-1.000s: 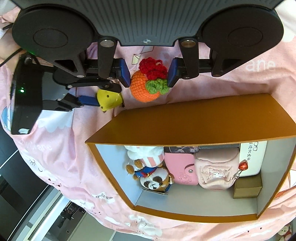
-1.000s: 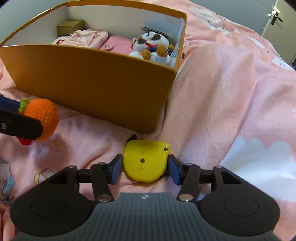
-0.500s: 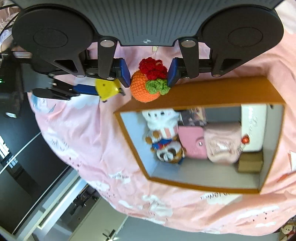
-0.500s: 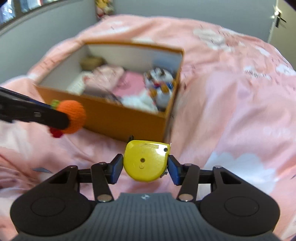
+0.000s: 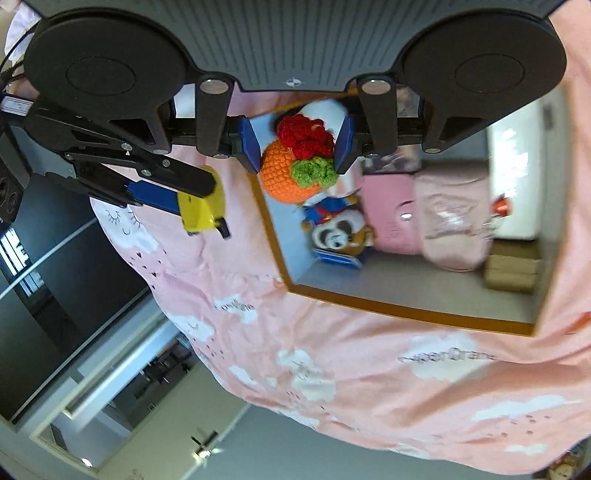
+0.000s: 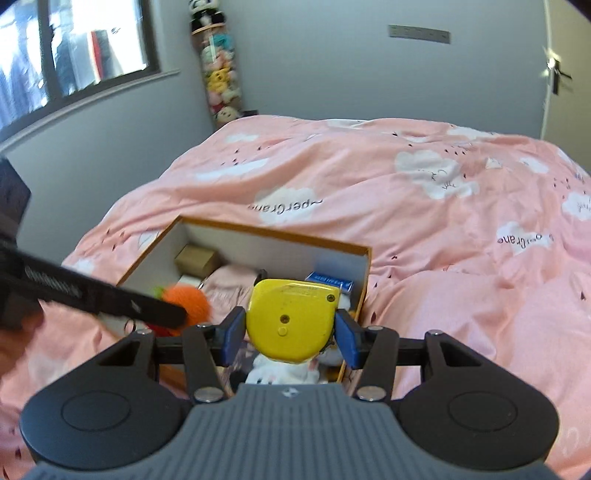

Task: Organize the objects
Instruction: 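Lift the crocheted fruit with the left tool while the right tool lifts the tape measure over the box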

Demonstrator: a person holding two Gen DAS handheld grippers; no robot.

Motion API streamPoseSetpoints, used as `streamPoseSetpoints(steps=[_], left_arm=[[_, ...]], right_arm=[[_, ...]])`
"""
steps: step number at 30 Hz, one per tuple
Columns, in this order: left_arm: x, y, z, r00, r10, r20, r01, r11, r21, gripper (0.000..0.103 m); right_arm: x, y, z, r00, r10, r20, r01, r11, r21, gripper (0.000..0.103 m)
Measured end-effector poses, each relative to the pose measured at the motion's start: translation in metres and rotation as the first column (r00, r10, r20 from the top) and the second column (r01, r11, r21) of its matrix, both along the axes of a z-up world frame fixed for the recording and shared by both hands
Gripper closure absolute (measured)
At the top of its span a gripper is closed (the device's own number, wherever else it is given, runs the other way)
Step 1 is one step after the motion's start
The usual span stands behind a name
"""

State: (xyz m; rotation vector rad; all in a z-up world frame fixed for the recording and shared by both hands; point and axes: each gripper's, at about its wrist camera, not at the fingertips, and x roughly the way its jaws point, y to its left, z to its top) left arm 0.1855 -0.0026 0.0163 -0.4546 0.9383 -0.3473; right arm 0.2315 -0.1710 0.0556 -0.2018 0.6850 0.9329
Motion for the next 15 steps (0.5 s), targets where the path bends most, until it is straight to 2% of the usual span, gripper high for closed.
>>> streamPoseSetpoints(steps=[5,9,15], left_arm=[[0.038,-0.024,-0.033,0.996,-0.043,-0.075,0.040,0.998,-0.049,0.054],[0.057,-0.033,-0.060,0.989,-0.043,-0.140,0.034,0.997,-0.063,0.054],[0.070,-0.035,-0.078,0.981,-0.035,-0.189,0.016,0.994,-0.105,0.053]], right_arm=[[0.025,-0.001,-0.009,0.997,-0.049,-0.054,0.050,0.999,0.013,0.049],[0.037,-0.002,-0.019,0.994,-0.069,-0.079,0.070,0.998,0.007,0.049],[0.050,0.004,-0.030,0.993,-0.076,-0.094,0.076,0.997,-0.003,0.049]])
